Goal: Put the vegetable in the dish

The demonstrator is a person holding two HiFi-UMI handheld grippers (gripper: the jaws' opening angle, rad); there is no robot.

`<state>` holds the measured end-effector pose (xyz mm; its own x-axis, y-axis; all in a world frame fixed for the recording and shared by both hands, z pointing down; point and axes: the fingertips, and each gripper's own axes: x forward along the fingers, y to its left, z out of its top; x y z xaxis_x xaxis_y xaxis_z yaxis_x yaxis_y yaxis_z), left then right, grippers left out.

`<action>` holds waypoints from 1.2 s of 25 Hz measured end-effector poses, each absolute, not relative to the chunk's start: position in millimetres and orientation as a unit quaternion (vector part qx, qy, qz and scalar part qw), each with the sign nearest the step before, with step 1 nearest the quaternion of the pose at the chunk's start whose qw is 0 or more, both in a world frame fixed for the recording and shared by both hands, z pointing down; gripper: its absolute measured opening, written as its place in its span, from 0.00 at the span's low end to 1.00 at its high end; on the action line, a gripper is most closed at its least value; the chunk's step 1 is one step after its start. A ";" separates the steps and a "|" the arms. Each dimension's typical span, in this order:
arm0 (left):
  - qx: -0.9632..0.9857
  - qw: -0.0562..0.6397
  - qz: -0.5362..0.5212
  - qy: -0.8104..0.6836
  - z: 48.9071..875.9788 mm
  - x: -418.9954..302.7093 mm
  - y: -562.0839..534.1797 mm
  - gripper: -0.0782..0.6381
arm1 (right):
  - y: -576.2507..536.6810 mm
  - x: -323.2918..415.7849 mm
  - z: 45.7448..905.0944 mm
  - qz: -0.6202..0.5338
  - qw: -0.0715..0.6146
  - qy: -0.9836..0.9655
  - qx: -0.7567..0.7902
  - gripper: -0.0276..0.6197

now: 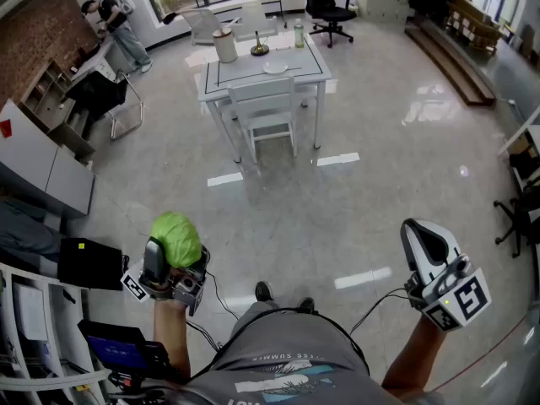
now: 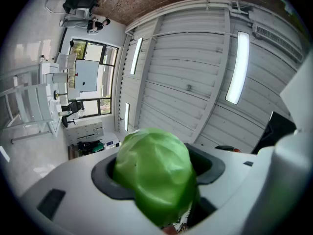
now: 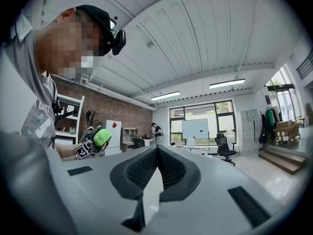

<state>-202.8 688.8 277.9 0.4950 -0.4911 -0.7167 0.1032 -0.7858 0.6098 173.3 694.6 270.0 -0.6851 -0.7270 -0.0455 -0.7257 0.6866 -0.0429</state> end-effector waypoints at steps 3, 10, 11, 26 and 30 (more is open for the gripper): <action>0.809 0.307 -0.488 -0.117 279.2 -197.7 689.7 0.54 | 699.2 178.4 273.1 -0.012 0.028 0.916 -0.401 0.05; 0.808 0.322 -0.482 -0.105 278.6 -227.9 654.5 0.54 | 674.9 149.9 268.1 -0.024 0.027 0.903 -0.428 0.05; 0.808 0.323 -0.482 -0.100 277.1 -225.8 654.7 0.54 | 676.7 152.1 269.7 -0.021 0.024 0.902 -0.430 0.05; 0.825 0.330 -0.455 -0.061 270.6 -268.2 601.0 0.54 | 636.5 84.3 257.1 -0.016 0.053 0.892 -0.450 0.05; 0.824 0.336 -0.453 -0.052 273.3 -267.8 595.5 0.54 | 638.4 79.9 255.2 -0.013 0.051 0.890 -0.453 0.05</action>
